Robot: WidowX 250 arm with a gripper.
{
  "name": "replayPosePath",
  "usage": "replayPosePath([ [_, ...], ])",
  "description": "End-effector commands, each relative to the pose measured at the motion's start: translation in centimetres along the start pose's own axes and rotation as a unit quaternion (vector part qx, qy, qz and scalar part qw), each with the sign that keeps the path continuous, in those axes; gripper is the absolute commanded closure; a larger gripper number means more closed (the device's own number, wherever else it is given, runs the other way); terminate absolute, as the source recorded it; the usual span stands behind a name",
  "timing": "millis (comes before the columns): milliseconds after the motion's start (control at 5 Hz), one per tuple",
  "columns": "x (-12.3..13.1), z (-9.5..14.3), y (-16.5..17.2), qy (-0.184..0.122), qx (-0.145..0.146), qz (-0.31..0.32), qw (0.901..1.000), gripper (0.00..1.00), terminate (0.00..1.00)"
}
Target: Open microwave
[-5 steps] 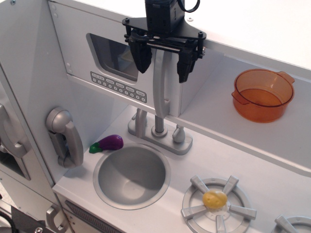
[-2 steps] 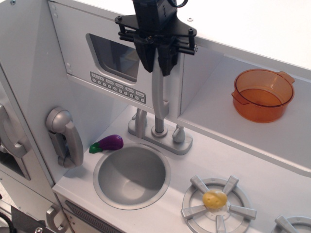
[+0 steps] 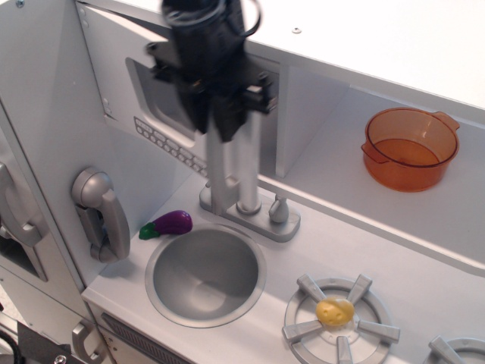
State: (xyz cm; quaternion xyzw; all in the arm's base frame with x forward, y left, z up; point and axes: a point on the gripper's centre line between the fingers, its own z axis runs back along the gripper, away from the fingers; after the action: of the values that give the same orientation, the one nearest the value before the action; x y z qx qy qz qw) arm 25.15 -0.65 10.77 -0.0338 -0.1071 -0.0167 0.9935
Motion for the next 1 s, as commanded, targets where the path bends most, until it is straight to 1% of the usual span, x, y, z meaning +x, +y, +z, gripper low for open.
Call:
replayPosePath([
  [0, -4.5, 2.4, -0.7, 0.046, 0.005, -0.049, 0.9977, 0.00, 0.00],
  [200, -6.2, 3.7, -3.4, 0.074, 0.003, -0.056, 0.9956, 0.00, 0.00],
  [400, -7.0, 3.6, -6.7, 0.108, 0.002, -0.067, 0.9919, 0.00, 0.00],
  [600, -5.6, 2.9, -9.7, 0.115, -0.024, -0.053, 0.9916, 0.00, 0.00],
  [800, -1.7, 1.5, -11.3, 0.092, -0.017, -0.036, 0.9950, 0.00, 0.00],
])
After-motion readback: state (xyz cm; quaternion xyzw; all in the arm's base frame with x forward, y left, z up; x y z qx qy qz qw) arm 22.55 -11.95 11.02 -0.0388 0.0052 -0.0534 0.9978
